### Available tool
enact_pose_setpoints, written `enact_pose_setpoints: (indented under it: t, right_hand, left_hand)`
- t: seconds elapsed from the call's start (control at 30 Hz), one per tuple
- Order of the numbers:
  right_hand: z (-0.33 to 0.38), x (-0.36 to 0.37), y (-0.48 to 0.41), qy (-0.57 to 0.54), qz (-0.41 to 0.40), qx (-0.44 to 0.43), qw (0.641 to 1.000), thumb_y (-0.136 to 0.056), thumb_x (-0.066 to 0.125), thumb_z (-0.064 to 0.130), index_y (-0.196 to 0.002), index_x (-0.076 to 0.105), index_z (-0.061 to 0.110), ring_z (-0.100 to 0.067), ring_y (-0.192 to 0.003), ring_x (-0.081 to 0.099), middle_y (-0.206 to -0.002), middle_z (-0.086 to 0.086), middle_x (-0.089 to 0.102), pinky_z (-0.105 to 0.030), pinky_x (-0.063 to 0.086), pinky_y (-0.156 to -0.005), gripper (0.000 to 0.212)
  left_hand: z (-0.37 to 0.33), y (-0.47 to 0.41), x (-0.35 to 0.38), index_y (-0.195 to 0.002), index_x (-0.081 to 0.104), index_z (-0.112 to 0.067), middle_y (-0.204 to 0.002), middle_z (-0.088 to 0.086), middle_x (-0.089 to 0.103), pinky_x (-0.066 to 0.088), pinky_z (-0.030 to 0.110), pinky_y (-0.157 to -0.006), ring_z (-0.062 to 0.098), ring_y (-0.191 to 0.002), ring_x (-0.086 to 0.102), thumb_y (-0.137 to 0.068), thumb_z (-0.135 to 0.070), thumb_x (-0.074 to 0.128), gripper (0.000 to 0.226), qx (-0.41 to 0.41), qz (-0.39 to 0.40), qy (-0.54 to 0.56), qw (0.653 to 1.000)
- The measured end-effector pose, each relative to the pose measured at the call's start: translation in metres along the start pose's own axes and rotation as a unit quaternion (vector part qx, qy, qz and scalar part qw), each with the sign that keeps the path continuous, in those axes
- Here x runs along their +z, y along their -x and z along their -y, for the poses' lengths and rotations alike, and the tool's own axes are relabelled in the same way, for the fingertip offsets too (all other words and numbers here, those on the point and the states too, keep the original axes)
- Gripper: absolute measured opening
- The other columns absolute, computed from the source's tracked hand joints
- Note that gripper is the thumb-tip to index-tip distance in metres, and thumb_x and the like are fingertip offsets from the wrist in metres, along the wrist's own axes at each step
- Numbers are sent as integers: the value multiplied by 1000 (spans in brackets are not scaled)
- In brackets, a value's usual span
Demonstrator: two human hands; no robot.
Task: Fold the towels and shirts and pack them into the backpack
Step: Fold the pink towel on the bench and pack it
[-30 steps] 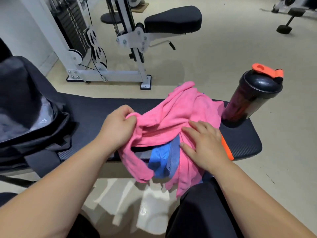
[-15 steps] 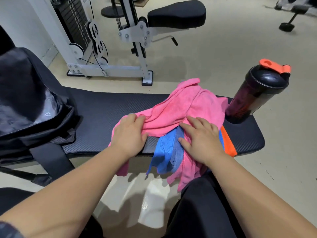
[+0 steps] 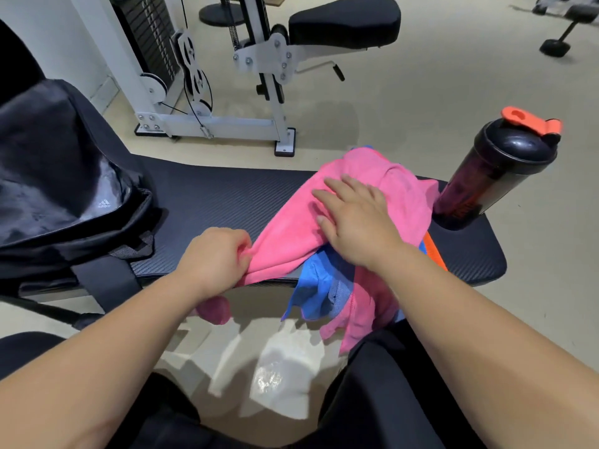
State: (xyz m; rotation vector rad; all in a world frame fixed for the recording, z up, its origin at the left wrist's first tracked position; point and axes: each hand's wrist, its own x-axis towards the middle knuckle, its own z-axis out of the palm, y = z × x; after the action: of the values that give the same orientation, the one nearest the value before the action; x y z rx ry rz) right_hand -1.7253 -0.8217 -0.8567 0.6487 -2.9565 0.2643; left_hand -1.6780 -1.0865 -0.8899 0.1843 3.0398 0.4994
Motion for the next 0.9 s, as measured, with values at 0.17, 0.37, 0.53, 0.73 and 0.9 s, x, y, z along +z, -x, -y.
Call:
enact_pose_setpoints:
  t: [0.17, 0.37, 0.53, 0.73, 0.9]
  right_hand:
    - [17, 15, -48, 106, 131, -71, 983, -104, 37, 31, -157, 19, 38, -28, -154, 7, -166, 5, 19, -57, 5, -120, 57]
    - [33, 25, -34, 165, 177, -36, 969, -96, 45, 47, -156, 21, 33, -33, -133, 39, -136, -7, 59, -54, 24, -111, 67]
    - [49, 15, -12, 157, 198, -2, 968, -83, 58, 54, -128, 52, 27, -29, -117, 49, -107, -1, 67, -45, 32, -92, 53]
    - [42, 14, 5, 121, 196, -42, 972, -64, 41, 92, -118, 61, 29, -28, -120, 42, -123, -1, 52, -45, 36, -95, 85]
    - [31, 27, 1, 112, 134, -29, 984, -99, 44, 49, -125, 60, 27, -27, -115, 49, -121, -1, 58, -42, 38, -93, 38]
  left_hand:
    - [18, 12, -19, -79, 58, -24, -74, -4, 61, 39, 34, -62, 28, -77, 52, -79, -20, 62, 6, 70, 9, -118, 990]
    - [36, 24, -42, -82, 53, -25, -76, -3, 64, 49, 36, -67, 28, -78, 60, -73, -44, 72, 28, -63, -7, -82, 995]
    - [34, 25, -48, -61, 58, -16, -56, 0, 56, 45, 35, -60, 18, -62, 56, -78, -80, 50, 66, -88, -18, 26, 996]
    - [25, 17, -53, -58, 58, -30, -61, -7, 62, 51, 34, -67, 23, -70, 60, -75, -48, 57, 25, -13, 7, 25, 1000]
    - [27, 17, -54, -74, 58, -25, -69, -6, 61, 46, 36, -69, 24, -73, 57, -93, -32, 63, 21, 14, -50, 88, 995]
